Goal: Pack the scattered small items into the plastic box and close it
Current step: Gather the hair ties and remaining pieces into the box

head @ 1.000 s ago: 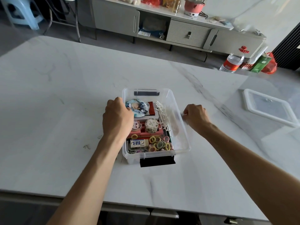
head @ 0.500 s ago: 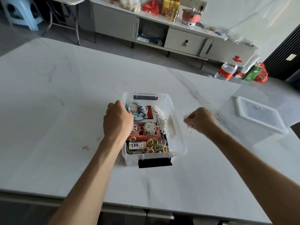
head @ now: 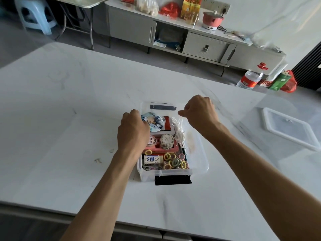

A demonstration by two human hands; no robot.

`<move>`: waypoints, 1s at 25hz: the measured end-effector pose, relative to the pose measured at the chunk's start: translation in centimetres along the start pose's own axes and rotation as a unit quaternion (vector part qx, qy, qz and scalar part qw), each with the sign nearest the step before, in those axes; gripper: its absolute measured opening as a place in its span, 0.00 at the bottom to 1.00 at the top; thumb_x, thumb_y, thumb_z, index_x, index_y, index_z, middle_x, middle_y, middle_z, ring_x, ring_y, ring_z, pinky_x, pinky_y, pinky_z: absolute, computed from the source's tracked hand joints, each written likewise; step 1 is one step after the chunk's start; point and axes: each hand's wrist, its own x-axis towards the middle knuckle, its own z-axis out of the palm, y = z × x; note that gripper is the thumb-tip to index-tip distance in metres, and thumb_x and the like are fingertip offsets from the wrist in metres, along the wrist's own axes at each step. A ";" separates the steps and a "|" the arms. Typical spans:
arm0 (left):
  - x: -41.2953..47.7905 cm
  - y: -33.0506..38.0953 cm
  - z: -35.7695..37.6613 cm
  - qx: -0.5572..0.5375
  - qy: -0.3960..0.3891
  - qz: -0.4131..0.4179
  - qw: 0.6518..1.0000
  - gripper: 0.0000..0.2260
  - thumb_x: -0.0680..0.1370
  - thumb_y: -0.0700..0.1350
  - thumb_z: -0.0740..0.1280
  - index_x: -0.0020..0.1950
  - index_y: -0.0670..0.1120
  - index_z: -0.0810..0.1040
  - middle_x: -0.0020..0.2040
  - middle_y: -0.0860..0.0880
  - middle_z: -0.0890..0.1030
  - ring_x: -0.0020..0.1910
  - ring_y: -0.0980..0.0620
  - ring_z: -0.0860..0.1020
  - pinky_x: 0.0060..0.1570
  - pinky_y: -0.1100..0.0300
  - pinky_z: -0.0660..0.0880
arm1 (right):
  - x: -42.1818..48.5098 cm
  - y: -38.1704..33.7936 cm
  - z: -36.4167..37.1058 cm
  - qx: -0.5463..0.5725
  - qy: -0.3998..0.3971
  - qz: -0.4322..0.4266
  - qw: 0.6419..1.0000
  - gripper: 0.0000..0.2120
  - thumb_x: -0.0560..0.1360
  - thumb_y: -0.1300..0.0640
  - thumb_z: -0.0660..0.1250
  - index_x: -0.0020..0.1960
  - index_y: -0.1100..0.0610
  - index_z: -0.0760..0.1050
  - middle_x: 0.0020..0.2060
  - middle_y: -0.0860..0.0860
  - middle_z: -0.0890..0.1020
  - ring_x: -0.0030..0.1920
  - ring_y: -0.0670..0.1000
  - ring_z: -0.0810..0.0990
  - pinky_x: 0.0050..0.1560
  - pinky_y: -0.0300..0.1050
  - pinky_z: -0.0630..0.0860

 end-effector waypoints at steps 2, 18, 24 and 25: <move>0.0 0.0 0.0 0.001 -0.003 -0.003 1.000 0.15 0.80 0.40 0.61 0.66 0.39 0.72 0.60 0.40 0.77 0.56 0.42 0.77 0.55 0.47 0.76 | 0.8 2.0 -0.8 0.045 0.034 0.018 0.998 0.06 0.70 0.59 0.71 0.37 0.60 0.82 0.32 0.57 0.83 0.33 0.54 0.80 0.36 0.48 0.79; 0.3 0.3 0.2 0.034 -0.002 -0.004 0.999 0.11 0.79 0.42 0.61 0.60 0.40 0.73 0.56 0.40 0.77 0.52 0.41 0.74 0.49 0.52 0.69 | 0.0 14.0 3.8 -0.104 -0.059 0.186 0.975 0.07 0.74 0.56 0.70 0.46 0.59 0.82 0.44 0.60 0.82 0.45 0.62 0.80 0.40 0.47 0.75; 0.2 0.2 0.3 0.023 0.001 0.000 1.000 0.15 0.79 0.41 0.62 0.64 0.40 0.72 0.59 0.40 0.77 0.57 0.40 0.75 0.54 0.52 0.71 | -1.8 11.0 1.0 0.140 0.015 0.159 0.977 0.07 0.73 0.56 0.69 0.41 0.60 0.81 0.30 0.50 0.78 0.33 0.52 0.74 0.30 0.39 0.67; 0.2 0.2 0.3 0.021 0.000 0.001 1.000 0.14 0.79 0.41 0.62 0.64 0.40 0.72 0.58 0.40 0.77 0.57 0.41 0.76 0.54 0.51 0.72 | -2.1 9.6 0.1 0.189 0.057 0.132 0.971 0.03 0.72 0.55 0.70 0.42 0.54 0.80 0.29 0.46 0.79 0.32 0.49 0.76 0.28 0.39 0.68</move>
